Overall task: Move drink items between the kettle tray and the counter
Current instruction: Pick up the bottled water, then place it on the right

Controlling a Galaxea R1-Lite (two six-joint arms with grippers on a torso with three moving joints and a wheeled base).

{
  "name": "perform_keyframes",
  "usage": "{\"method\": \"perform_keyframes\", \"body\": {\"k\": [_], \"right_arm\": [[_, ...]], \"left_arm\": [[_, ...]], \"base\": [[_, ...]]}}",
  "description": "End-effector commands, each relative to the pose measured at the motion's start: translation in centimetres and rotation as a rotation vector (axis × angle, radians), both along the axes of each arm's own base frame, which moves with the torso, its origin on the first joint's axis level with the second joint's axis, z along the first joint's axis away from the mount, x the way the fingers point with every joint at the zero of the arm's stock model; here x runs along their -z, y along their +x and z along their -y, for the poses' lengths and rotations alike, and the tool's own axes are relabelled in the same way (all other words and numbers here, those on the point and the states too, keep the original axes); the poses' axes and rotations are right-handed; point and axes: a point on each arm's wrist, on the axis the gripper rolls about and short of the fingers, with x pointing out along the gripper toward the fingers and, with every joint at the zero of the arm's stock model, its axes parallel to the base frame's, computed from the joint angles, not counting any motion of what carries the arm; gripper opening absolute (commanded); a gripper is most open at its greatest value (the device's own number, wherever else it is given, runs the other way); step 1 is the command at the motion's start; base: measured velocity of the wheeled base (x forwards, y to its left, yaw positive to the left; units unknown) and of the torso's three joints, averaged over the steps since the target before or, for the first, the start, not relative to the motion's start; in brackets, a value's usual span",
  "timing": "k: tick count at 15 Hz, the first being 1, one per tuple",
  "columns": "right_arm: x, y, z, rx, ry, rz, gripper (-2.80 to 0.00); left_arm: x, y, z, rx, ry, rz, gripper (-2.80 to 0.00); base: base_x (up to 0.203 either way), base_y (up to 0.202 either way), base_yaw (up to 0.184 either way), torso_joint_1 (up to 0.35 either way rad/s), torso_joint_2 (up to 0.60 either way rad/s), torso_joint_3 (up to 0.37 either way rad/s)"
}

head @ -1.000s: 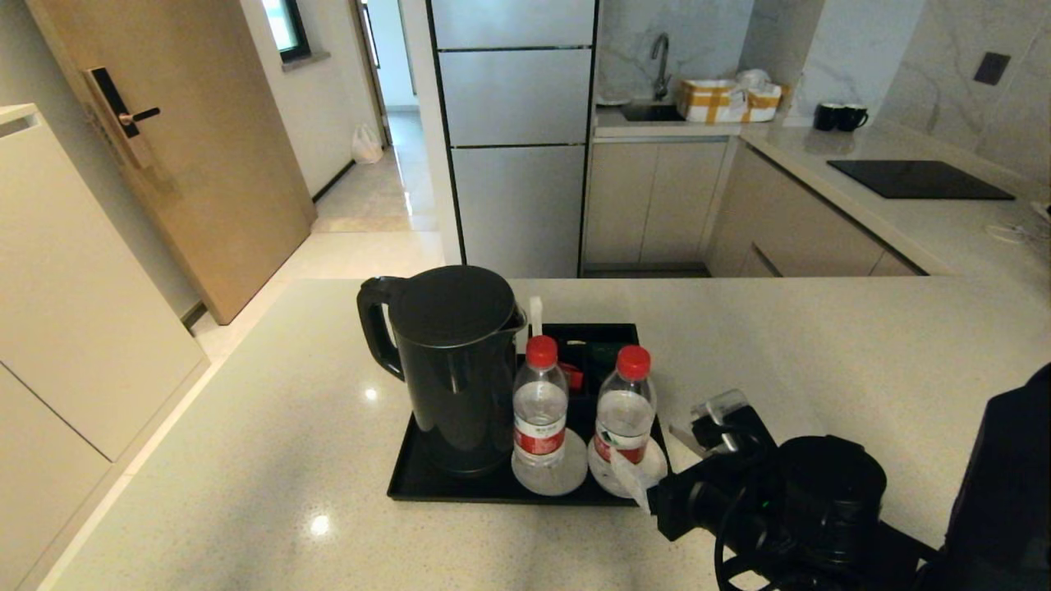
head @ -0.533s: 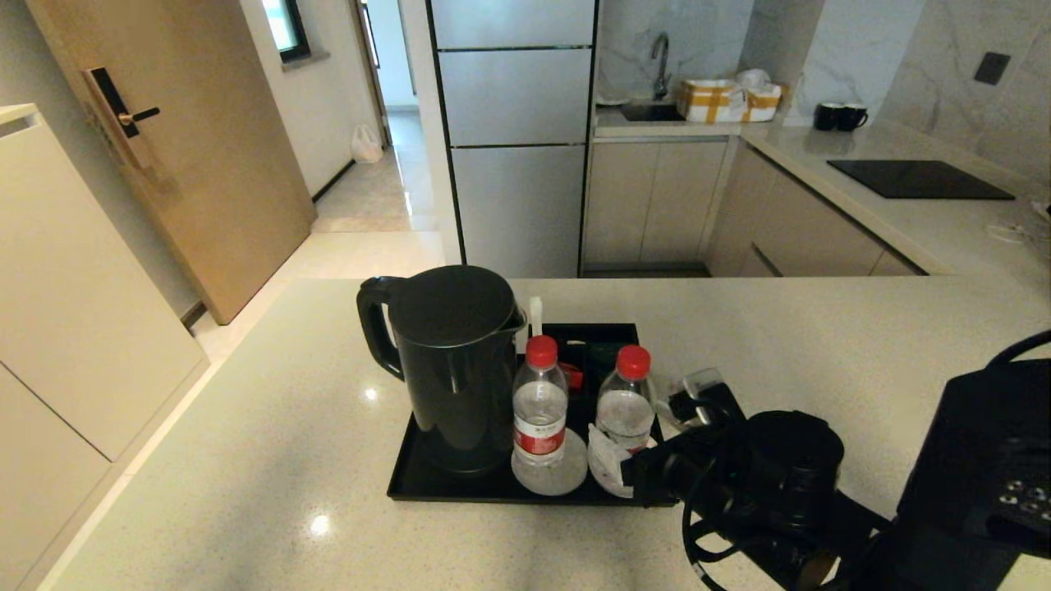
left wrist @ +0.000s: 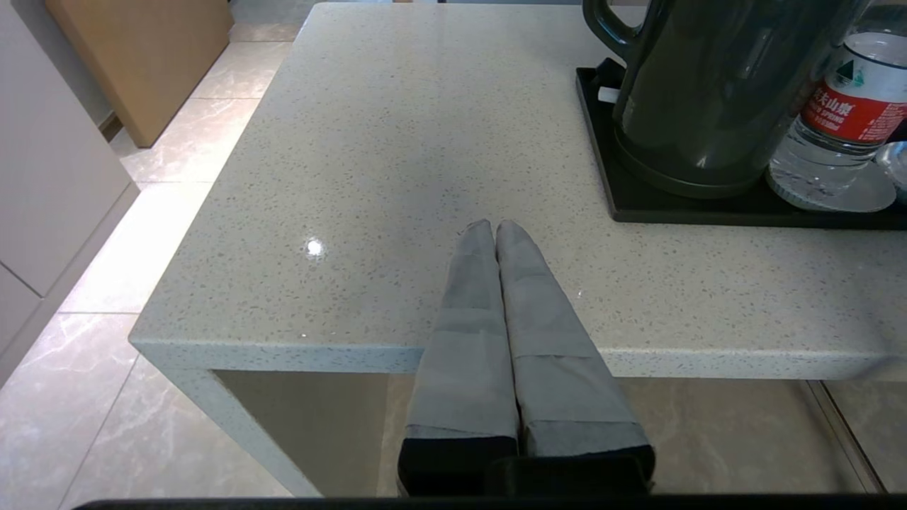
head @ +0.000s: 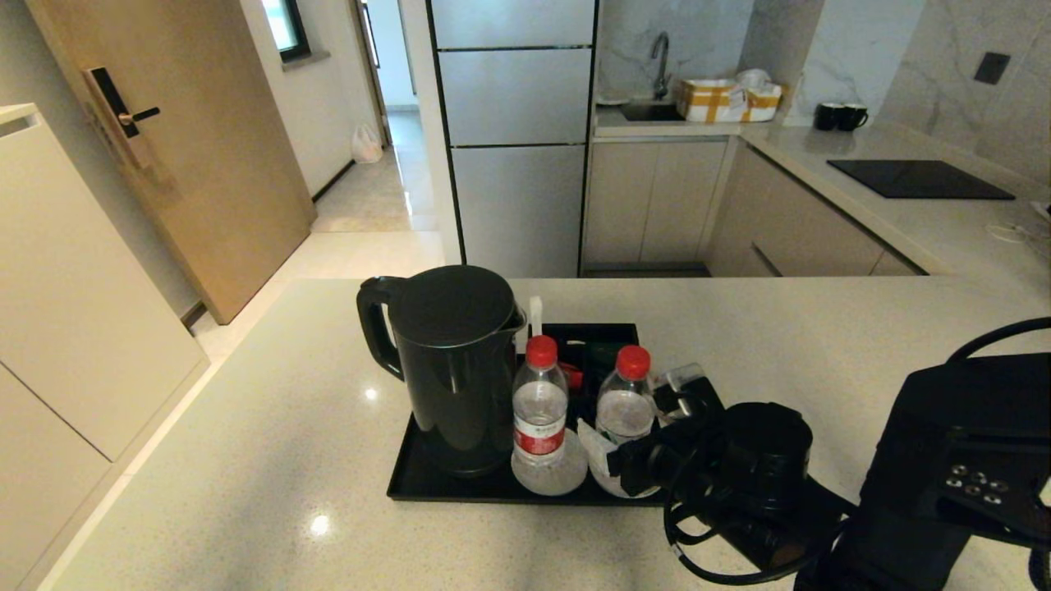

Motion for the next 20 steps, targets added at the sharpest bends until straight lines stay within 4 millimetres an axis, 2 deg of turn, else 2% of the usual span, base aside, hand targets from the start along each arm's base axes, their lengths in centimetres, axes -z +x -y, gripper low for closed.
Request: {"method": "perform_keyframes", "body": {"k": [1, 3, 4, 11, 14, 18, 20], "right_arm": [[0.0, 0.4, -0.2, 0.004, 0.007, 0.008, 0.00], [0.2, 0.7, -0.1, 0.011, 0.004, 0.004, 0.00], [0.2, 0.8, 0.0, 0.016, 0.000, 0.000, -2.80], [-0.3, 0.7, 0.4, 0.025, 0.009, 0.006, -2.80], [-1.6, 0.2, 0.7, 0.025, 0.018, 0.015, -2.80], [-6.5, -1.4, 2.1, 0.028, 0.040, 0.045, -2.80], [-8.9, -2.2, 3.7, 0.060, 0.033, 0.042, -2.80]], "left_arm": [[0.0, 0.0, 0.0, -0.001, -0.001, -0.001, -2.80], [0.0, 0.0, 0.0, 0.000, -0.001, -0.001, -2.80], [0.0, 0.0, 0.0, -0.001, -0.001, -0.001, -2.80], [0.0, 0.0, 0.0, -0.001, -0.001, -0.001, -2.80], [0.0, 0.0, 0.0, -0.001, -0.001, -0.001, -2.80], [0.0, 0.0, 0.0, -0.001, -0.001, -0.001, -2.80], [0.0, 0.0, 0.0, -0.001, -0.001, -0.001, -2.80]], "base": [[0.000, 0.000, 0.000, 0.000, 0.00, 0.000], [0.000, 0.000, 0.000, 0.000, 0.00, 0.000], [0.000, 0.000, 0.000, 0.000, 0.00, 0.000], [0.000, 0.000, 0.000, 0.000, 0.00, 0.000], [0.000, 0.000, 0.000, 0.000, 0.00, 0.000], [0.000, 0.000, 0.000, 0.000, 0.00, 0.000], [0.000, 0.000, 0.000, 0.000, 0.00, 0.000]]}}
